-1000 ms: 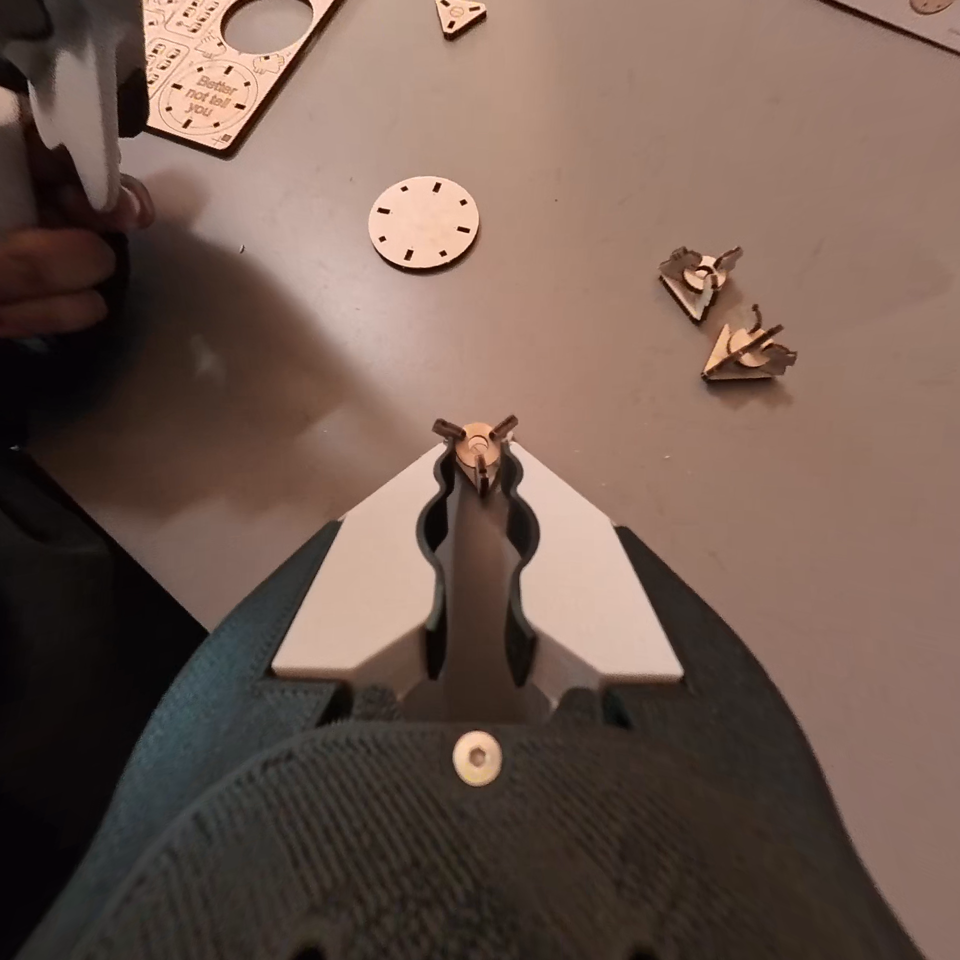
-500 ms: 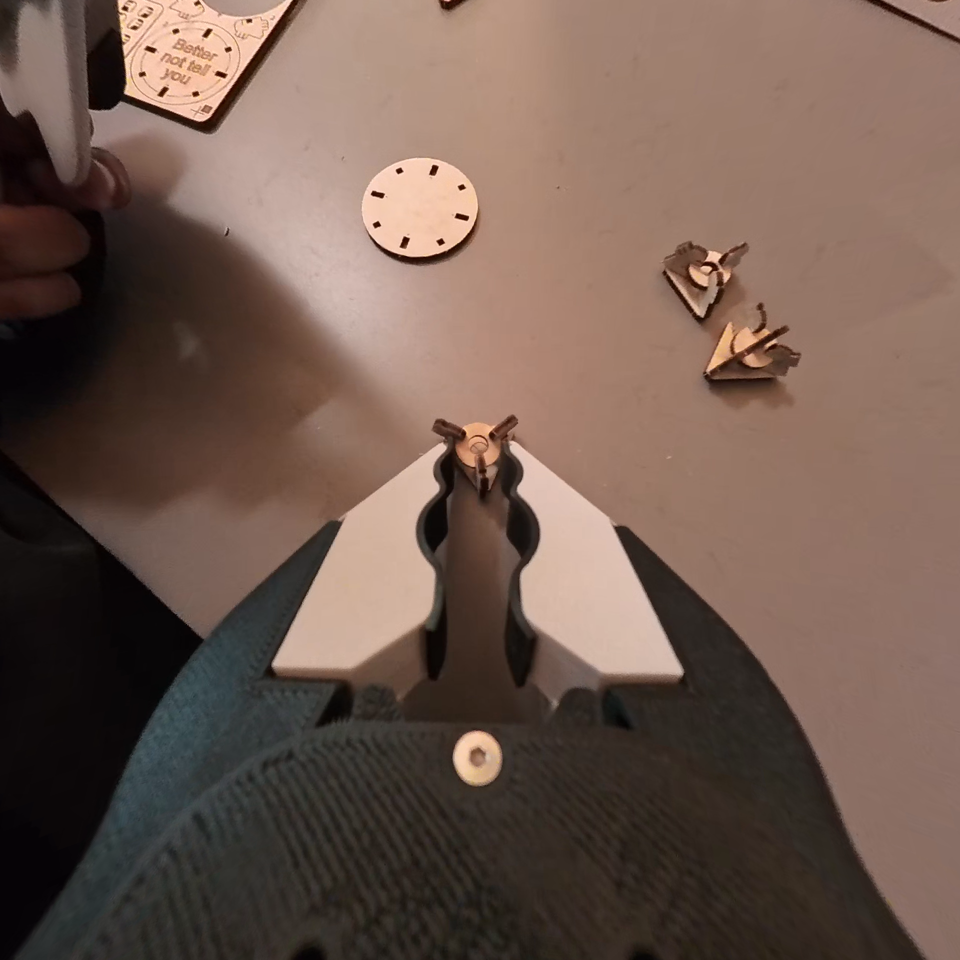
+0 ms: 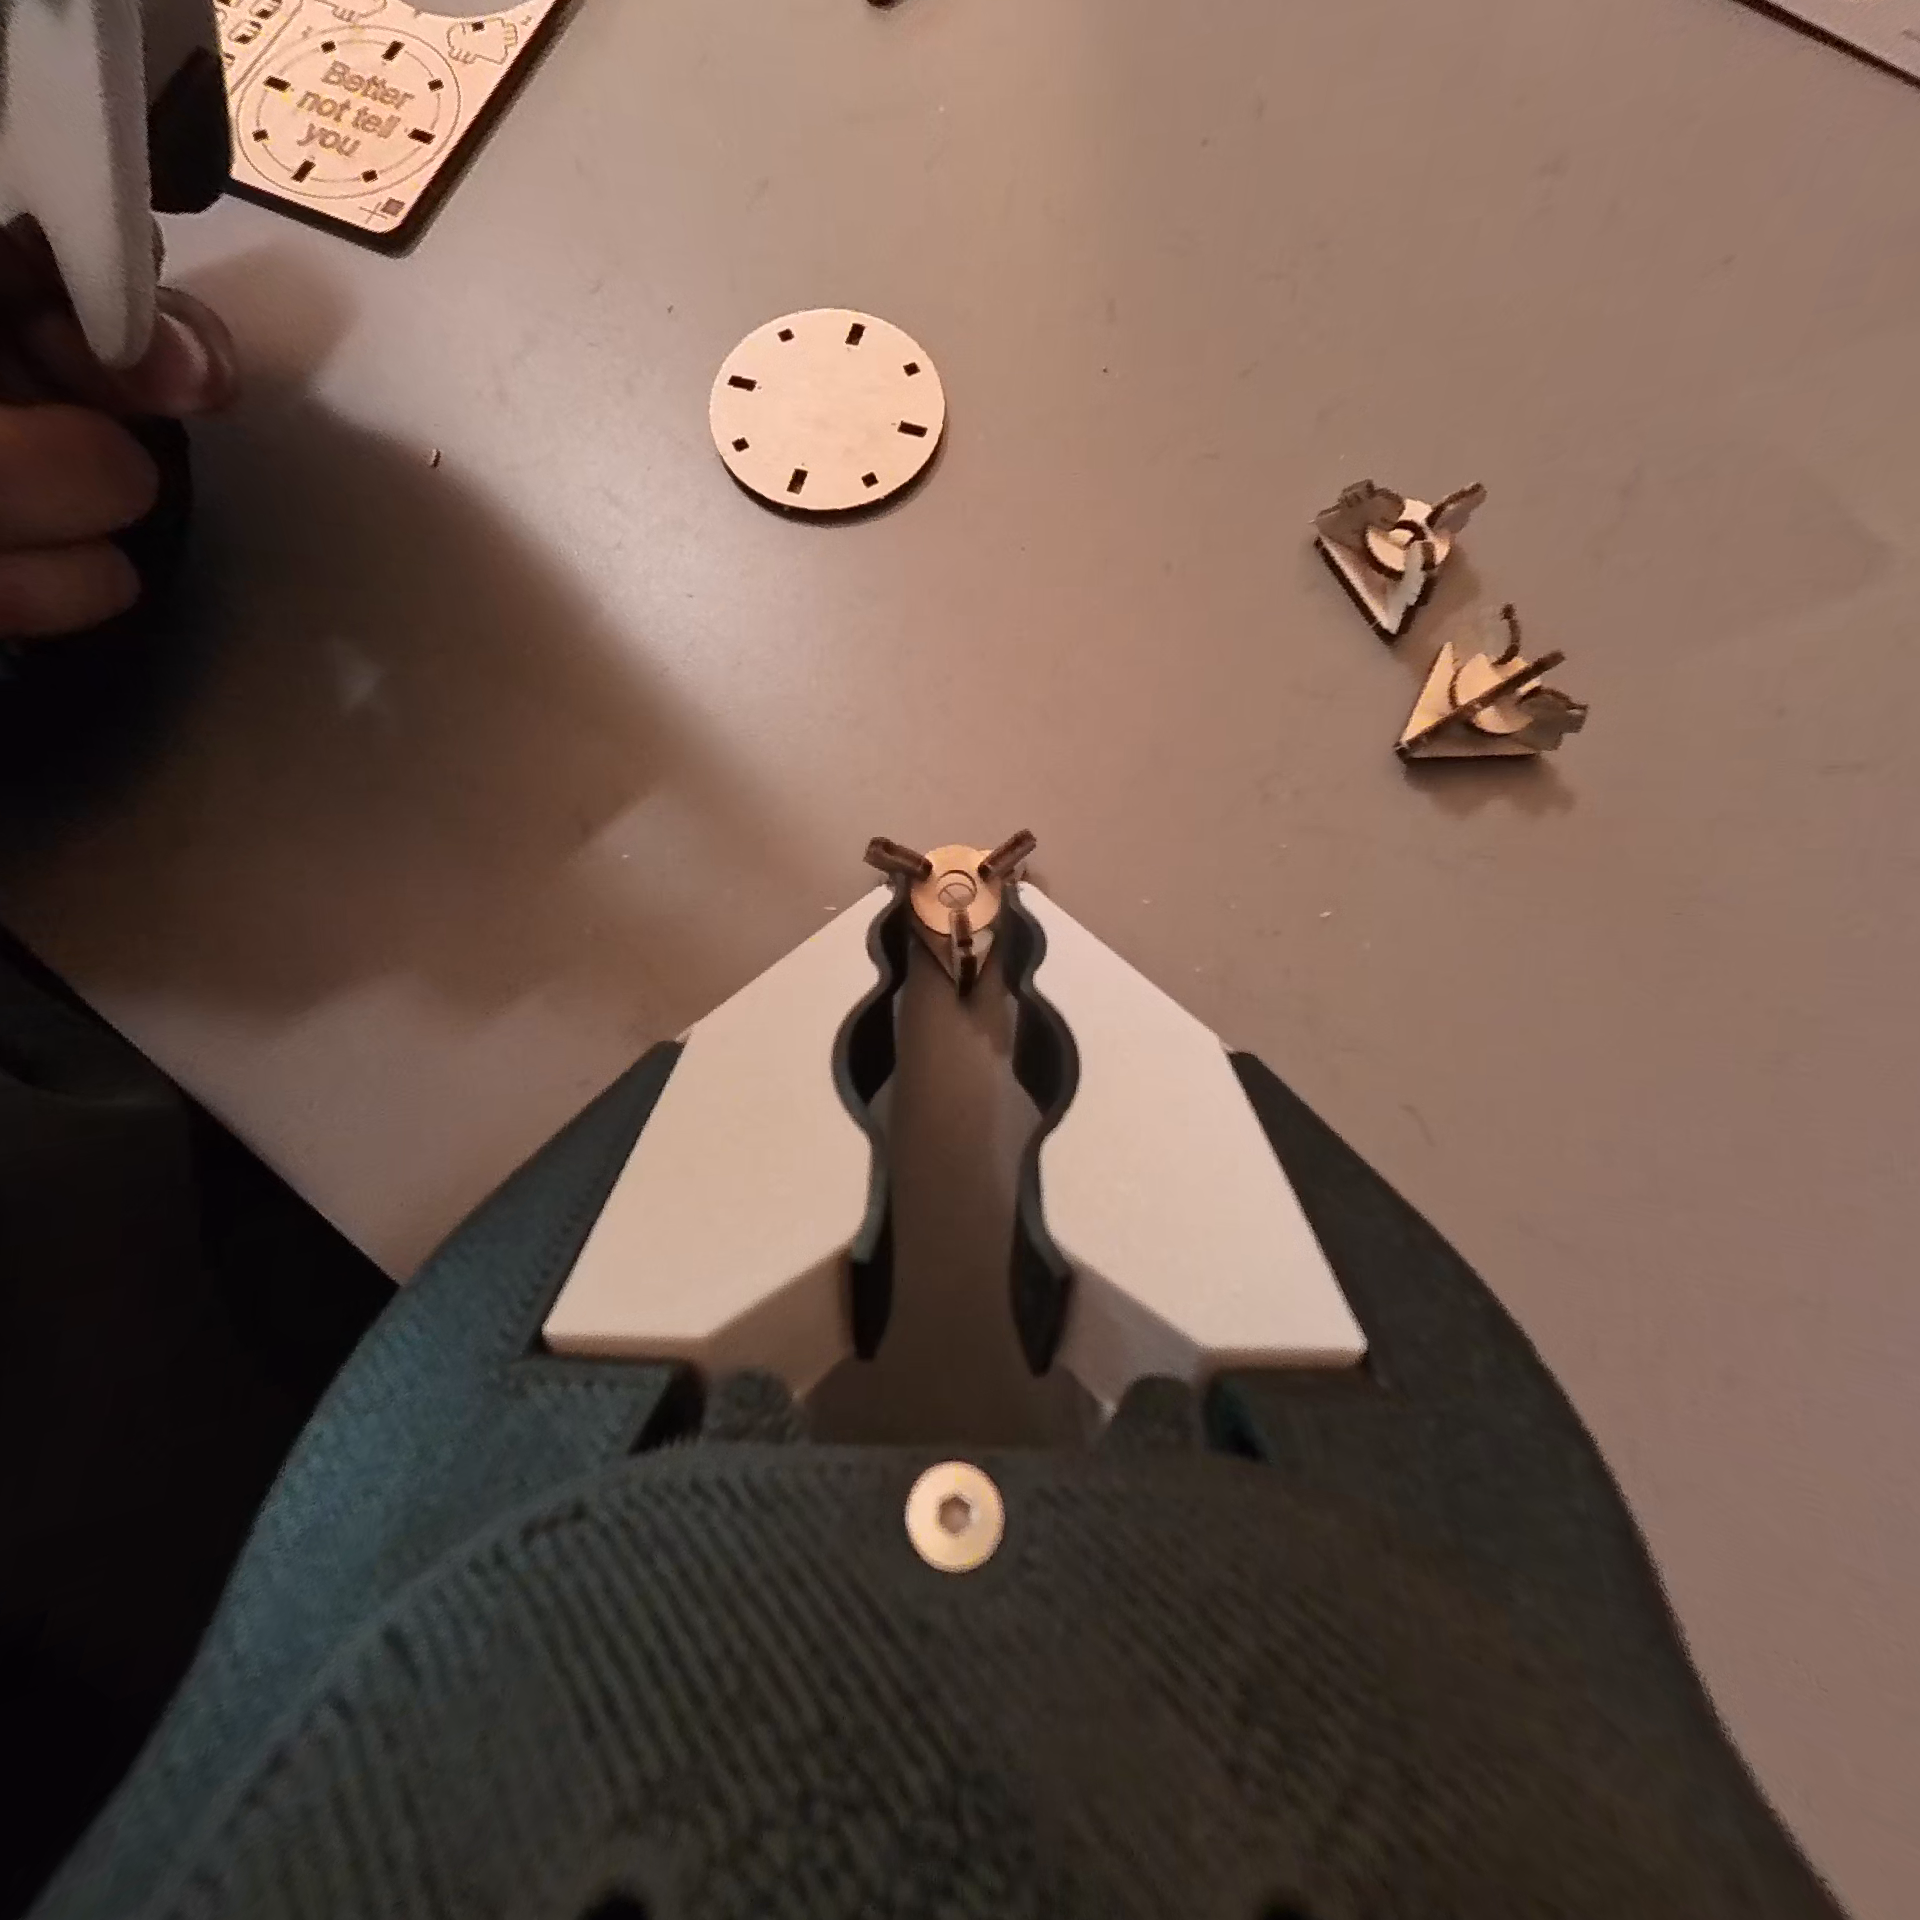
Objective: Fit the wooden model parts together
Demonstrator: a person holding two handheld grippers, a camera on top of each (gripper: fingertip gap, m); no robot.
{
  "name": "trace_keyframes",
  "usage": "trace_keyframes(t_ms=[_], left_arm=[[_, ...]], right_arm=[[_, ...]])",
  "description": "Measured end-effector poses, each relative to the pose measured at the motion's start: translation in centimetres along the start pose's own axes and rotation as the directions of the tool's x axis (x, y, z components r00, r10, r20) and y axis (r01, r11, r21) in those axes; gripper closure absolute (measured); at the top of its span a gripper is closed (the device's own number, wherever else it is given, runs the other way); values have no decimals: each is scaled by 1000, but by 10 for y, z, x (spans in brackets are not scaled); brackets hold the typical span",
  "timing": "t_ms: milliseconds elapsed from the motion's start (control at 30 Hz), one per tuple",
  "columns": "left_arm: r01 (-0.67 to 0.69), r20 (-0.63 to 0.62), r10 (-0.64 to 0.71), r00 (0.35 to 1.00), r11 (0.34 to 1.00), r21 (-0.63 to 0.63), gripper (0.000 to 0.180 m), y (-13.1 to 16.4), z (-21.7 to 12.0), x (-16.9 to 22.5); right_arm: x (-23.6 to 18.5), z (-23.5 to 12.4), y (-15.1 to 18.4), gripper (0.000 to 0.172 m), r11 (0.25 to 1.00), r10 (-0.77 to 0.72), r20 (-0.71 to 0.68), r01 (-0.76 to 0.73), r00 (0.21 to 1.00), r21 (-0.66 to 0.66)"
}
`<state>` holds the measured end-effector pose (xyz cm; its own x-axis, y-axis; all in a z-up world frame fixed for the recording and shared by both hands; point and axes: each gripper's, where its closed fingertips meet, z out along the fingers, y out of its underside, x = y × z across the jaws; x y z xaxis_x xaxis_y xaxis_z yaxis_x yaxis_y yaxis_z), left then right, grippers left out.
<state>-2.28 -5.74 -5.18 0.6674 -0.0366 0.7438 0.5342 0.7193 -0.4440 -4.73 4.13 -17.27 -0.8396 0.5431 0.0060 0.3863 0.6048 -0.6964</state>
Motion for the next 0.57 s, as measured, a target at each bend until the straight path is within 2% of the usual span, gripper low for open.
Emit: trace_keyframes(t_ms=[567], left_arm=[[11, -3, -11, 1000, 1000, 6, 163, -1, -1, 0]], right_arm=[[-6, -2, 2, 156, 989, -147, 80, 145, 986, 36]])
